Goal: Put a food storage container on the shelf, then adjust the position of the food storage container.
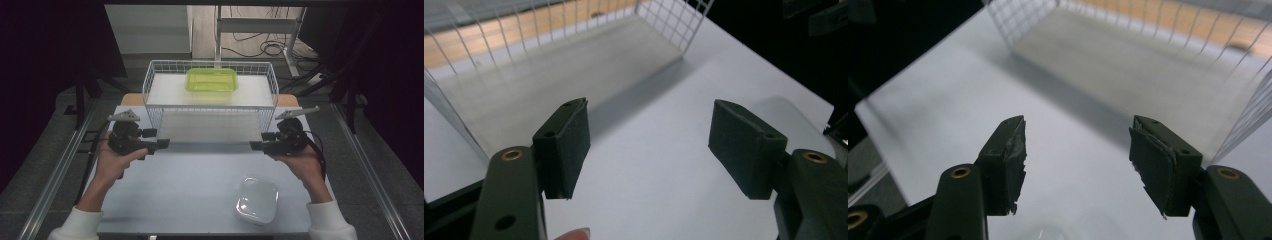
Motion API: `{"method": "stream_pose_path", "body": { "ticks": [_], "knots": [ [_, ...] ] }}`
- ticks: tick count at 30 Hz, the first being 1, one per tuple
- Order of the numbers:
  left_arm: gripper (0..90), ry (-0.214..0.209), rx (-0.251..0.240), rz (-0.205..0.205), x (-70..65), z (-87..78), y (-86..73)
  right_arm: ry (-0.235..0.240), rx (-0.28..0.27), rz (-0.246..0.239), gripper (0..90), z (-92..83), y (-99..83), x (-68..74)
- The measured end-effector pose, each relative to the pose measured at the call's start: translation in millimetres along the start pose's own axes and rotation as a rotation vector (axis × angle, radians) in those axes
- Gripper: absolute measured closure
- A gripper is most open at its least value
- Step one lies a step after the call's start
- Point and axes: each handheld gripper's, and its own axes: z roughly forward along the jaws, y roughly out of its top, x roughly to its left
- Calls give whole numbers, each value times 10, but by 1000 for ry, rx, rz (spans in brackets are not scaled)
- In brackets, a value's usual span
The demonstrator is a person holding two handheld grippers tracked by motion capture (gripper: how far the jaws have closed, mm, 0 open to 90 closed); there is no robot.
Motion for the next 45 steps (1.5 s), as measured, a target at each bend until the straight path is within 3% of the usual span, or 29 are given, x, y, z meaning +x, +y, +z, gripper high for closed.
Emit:
{"method": "stream_pose_path", "body": {
  "ticks": [3, 12, 15, 26, 37, 40, 45],
  "knots": [
    [326, -15, 36, 15, -63, 80, -135, 29, 42, -5, 392, 51, -207, 45],
    [329, -29, 107, 3, -112, 211, -427, 20, 86, 6, 394, 58, -620, 88],
    [329, -12, 121, -4, -100, 244, -484, 15, 91, 15, 394, 44, -642, 49],
    [316, -8, 116, -17, -89, 230, -558, -11, 100, 34, 416, 46, -742, -11],
    [309, 17, 153, -6, -95, 343, -606, -49, 145, 66, 584, -126, -1076, -48],
    [303, 19, 176, 6, -105, 389, -621, -85, 178, 77, 674, -148, -1176, -80],
    [301, 18, 185, 9, -113, 416, -635, -89, 205, 87, 769, -146, -1272, -98]
  ]
}}
